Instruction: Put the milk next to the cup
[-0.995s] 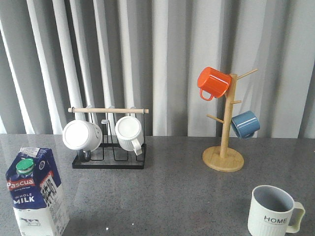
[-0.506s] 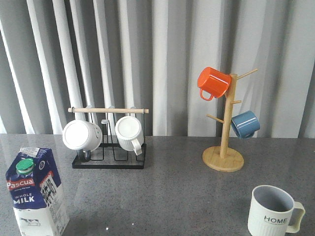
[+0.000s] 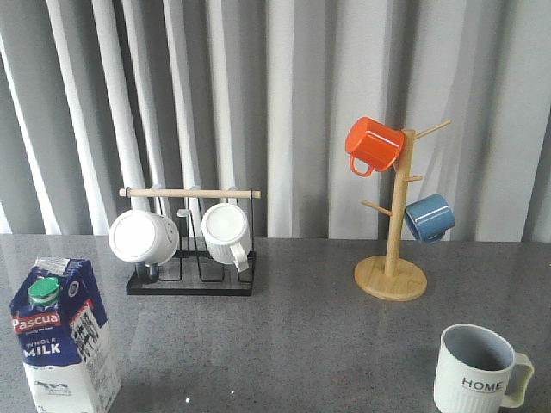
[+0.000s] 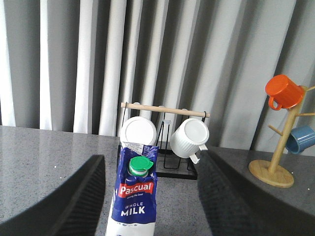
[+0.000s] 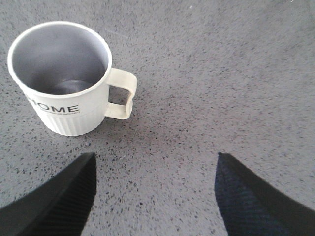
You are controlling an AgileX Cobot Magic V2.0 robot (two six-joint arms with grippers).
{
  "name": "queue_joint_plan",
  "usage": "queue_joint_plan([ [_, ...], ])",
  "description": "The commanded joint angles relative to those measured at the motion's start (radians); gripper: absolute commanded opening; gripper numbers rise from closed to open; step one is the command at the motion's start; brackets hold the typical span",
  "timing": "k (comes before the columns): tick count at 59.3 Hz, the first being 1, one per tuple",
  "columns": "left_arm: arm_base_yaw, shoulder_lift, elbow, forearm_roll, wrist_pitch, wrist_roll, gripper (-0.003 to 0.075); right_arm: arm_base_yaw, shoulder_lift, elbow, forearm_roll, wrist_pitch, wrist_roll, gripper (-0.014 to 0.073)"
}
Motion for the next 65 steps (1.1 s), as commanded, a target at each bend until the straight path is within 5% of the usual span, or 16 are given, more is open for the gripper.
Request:
queue_joint_plan([
  [1,-0.006,0.016,-0.030,0.000,-0.077,0.003,0.0416,-0.005,0.048,-0.029,-0.010,-0.121,0.027,0.0461],
  [65,-0.006,0.016,-0.030,0.002,-0.076,0.003,0.0415,-0.020,0.385,-0.029,-0.012,-0.353,0.042,0.0451],
])
